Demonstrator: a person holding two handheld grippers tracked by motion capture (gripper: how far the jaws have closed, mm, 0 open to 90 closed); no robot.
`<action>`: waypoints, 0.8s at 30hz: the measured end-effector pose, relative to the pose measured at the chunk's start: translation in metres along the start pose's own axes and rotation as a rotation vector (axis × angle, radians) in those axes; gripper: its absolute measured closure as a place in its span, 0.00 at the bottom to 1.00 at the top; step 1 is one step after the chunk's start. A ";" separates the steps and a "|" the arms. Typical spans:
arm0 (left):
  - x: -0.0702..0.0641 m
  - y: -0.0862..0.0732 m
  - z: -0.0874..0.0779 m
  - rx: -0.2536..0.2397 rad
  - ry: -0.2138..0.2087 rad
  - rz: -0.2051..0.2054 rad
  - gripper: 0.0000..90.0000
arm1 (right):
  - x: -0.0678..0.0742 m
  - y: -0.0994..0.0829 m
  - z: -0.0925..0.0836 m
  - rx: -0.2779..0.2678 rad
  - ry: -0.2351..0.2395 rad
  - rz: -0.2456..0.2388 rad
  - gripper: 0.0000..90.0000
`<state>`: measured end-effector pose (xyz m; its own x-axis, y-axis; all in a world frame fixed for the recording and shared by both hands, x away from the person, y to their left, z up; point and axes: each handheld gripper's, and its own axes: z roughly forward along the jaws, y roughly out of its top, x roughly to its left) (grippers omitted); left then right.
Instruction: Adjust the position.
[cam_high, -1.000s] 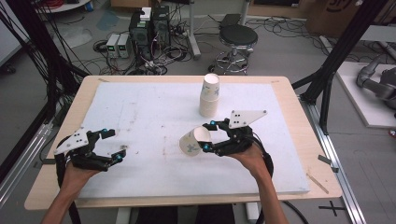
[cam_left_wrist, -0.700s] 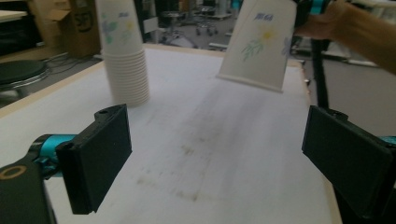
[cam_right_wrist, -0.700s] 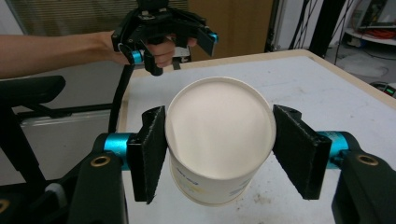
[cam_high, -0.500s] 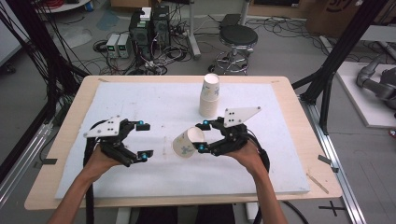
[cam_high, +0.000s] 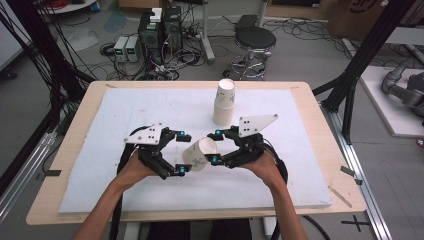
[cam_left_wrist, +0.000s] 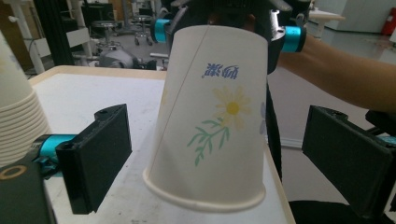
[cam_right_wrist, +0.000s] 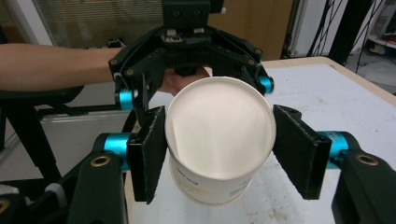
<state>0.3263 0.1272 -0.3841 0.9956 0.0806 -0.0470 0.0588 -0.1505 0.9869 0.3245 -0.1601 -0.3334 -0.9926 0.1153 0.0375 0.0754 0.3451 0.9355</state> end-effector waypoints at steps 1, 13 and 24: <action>0.000 0.000 0.000 0.000 0.000 0.000 0.09 | 0.000 0.000 0.000 0.000 0.000 0.000 0.42; 0.005 -0.007 0.016 0.018 -0.039 0.009 0.13 | 0.001 0.002 0.001 -0.012 0.023 -0.005 0.42; 0.004 -0.008 0.017 0.028 -0.060 0.031 0.25 | 0.001 0.002 0.001 -0.026 0.034 -0.008 0.42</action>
<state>0.3308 0.1121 -0.3946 0.9995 0.0167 -0.0268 0.0294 -0.1792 0.9834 0.3238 -0.1587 -0.3321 -0.9959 0.0807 0.0417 0.0656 0.3215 0.9446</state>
